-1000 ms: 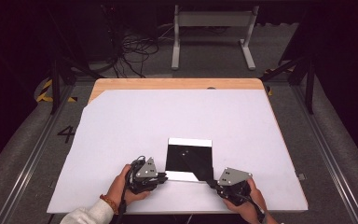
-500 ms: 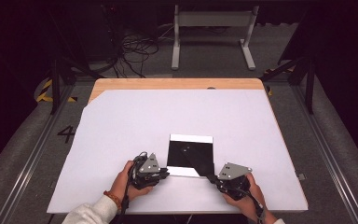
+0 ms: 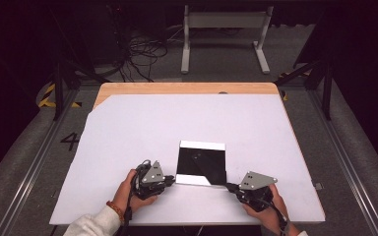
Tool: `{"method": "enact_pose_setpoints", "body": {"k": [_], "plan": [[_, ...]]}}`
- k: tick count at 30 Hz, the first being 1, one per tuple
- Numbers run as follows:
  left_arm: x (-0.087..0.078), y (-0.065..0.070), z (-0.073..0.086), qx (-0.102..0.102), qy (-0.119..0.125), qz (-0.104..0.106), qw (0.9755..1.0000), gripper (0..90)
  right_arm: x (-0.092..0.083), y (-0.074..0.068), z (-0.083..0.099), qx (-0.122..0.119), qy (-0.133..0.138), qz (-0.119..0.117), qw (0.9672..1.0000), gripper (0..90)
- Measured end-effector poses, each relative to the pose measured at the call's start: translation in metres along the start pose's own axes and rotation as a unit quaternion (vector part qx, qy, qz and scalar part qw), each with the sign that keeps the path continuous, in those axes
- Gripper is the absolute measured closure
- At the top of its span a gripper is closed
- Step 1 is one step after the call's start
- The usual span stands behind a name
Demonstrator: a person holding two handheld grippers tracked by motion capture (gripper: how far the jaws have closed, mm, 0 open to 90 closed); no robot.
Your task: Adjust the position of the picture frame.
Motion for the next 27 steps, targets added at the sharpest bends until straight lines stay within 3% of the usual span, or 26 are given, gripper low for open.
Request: {"method": "enact_pose_setpoints", "body": {"k": [7, 10, 13, 19, 24, 27], "plan": [[-0.008, -0.014, 0.007, -0.018, 0.001, -0.014, 0.9997, 85.5, 0.0, 0.023, 0.0, 0.042, 0.003, 0.02, 0.9989, 90.0], [-0.005, -0.013, 0.006, -0.012, -0.007, -0.014, 0.9998, 85.5, 0.004, 0.03, -0.004, 0.066, 0.009, 0.016, 0.9977, 90.0], [-0.001, -0.011, 0.004, -0.011, -0.01, -0.008, 0.9999, 85.7, 0.008, 0.033, -0.011, 0.05, 0.007, 0.032, 0.9982, 90.0], [0.001, 0.001, -0.001, -0.002, -0.003, 0.017, 0.9998, 85.7, 0.018, 0.053, -0.016, 0.062, 0.004, 0.054, 0.9966, 90.0], [0.008, 0.012, -0.008, 0.012, -0.004, 0.034, 0.9993, 85.5, 0.029, 0.066, -0.016, 0.091, 0.001, 0.051, 0.9945, 90.0], [0.012, 0.014, -0.009, 0.013, -0.009, 0.035, 0.9993, 85.1, 0.035, 0.062, -0.017, 0.081, -0.007, 0.045, 0.9957, 90.0]]}}
Point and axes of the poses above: each handheld gripper's, and its own axes: x roughly forward along the jaws, z roughly out of its underside, y roughly to its right, the point moved 6 cm from there along x, roughly forward along the jaws, and after that the axes turned 1 degree about -z, right-handed, at the moved point
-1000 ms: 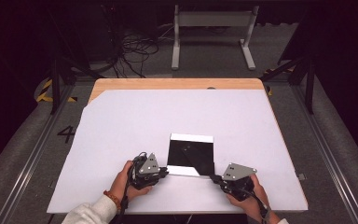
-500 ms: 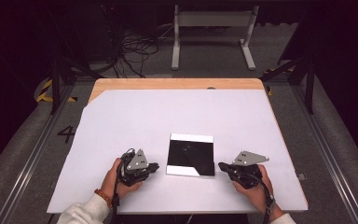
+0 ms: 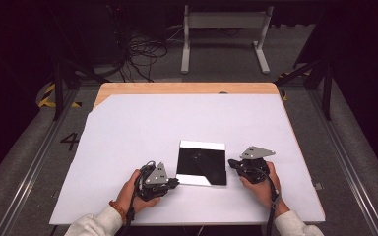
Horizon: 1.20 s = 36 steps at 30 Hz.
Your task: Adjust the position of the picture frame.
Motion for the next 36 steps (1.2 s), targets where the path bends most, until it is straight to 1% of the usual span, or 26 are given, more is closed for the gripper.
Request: {"method": "enact_pose_setpoints", "body": {"k": [1, 3, 4, 6, 11, 14, 15, 17, 20, 26, 30, 36], "plan": [[0.003, 0.0, -0.001, 0.004, -0.003, -0.002, 1.0, 84.9, 0.001, -0.003, 0.0, -0.004, -0.002, -0.002, 1.0, 90.0], [0.005, -0.001, 0.0, 0.003, -0.005, -0.001, 1.0, 85.2, 0.002, -0.006, 0.0, -0.006, -0.003, -0.008, 0.9999, 90.0], [0.005, -0.001, 0.0, 0.0, -0.003, 0.003, 1.0, 85.2, 0.002, -0.006, 0.0, -0.006, -0.003, -0.008, 0.9999, 90.0], [0.004, -0.001, 0.0, 0.004, -0.006, -0.002, 1.0, 86.1, 0.003, -0.008, 0.001, -0.007, -0.006, -0.013, 0.9999, 90.0], [0.003, -0.003, 0.002, 0.003, -0.009, -0.005, 0.9999, 85.7, 0.004, -0.01, 0.002, -0.007, -0.007, -0.016, 0.9998, 90.0], [0.004, -0.006, 0.004, 0.001, -0.02, -0.017, 0.9996, 84.7, 0.004, -0.011, 0.002, -0.009, -0.007, -0.019, 0.9997, 90.0], [0.004, -0.007, 0.005, -0.005, -0.016, -0.014, 0.9998, 84.5, 0.004, -0.012, 0.002, -0.009, -0.008, -0.022, 0.9997, 90.0], [0.004, -0.006, 0.005, -0.002, -0.018, -0.016, 0.9997, 84.5, 0.004, -0.014, 0.002, -0.015, -0.009, -0.019, 0.9997, 90.0], [0.005, -0.006, 0.004, -0.001, -0.017, -0.015, 0.9997, 84.6, 0.004, -0.014, 0.002, -0.013, -0.009, -0.025, 0.9996, 90.0], [0.006, -0.006, 0.004, 0.002, -0.018, -0.019, 0.9997, 83.0, 0.004, -0.015, 0.003, -0.015, -0.01, -0.027, 0.9995, 90.0], [0.006, -0.007, 0.003, 0.0, -0.019, -0.021, 0.9996, 81.7, 0.002, -0.017, 0.004, -0.017, -0.011, -0.033, 0.9992, 90.0], [0.005, -0.009, 0.004, 0.0, -0.023, -0.026, 0.9994, 81.4, 0.002, -0.019, 0.004, -0.022, -0.014, -0.035, 0.9991, 90.0]]}}
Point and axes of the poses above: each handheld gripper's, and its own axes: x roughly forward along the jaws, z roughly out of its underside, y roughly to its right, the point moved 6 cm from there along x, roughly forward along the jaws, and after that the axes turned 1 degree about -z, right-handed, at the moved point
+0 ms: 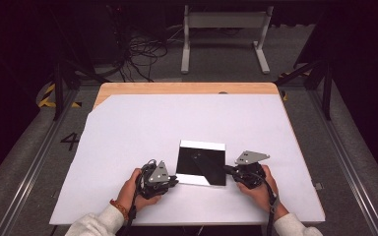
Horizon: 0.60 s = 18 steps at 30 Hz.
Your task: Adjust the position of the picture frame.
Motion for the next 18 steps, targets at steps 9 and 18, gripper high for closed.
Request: {"method": "enact_pose_setpoints", "body": {"k": [9, 18], "plan": [[-0.002, -0.007, 0.002, -0.003, -0.002, -0.005, 1.0, 81.1, -0.001, -0.008, 0.001, -0.016, -0.004, -0.005, 0.9999, 90.0], [-0.002, -0.014, 0.003, -0.01, -0.001, -0.011, 0.9999, 80.9, -0.003, -0.016, 0.002, -0.026, -0.007, -0.018, 0.9995, 90.0]]}}
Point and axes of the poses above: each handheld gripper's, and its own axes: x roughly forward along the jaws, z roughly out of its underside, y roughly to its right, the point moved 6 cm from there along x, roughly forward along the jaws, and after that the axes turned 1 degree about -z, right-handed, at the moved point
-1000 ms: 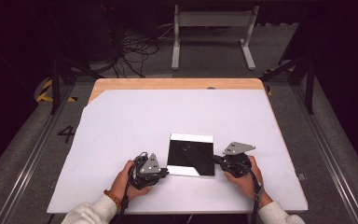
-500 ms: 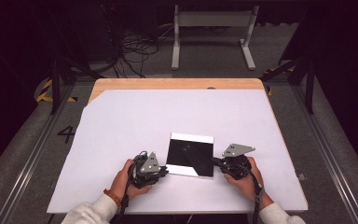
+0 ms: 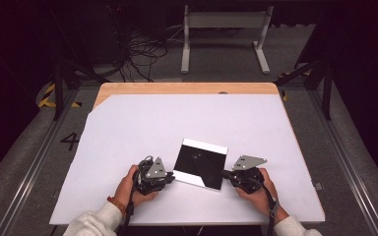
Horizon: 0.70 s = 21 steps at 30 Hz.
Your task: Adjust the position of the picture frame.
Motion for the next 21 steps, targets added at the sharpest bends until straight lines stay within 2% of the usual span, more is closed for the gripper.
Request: {"method": "enact_pose_setpoints", "body": {"k": [21], "plan": [[0.005, -0.017, -0.004, -0.015, 0.002, -0.011, 0.9998, 80.4, 0.0, -0.007, 0.001, -0.007, 0.002, -0.016, 0.9999, 90.0]]}}
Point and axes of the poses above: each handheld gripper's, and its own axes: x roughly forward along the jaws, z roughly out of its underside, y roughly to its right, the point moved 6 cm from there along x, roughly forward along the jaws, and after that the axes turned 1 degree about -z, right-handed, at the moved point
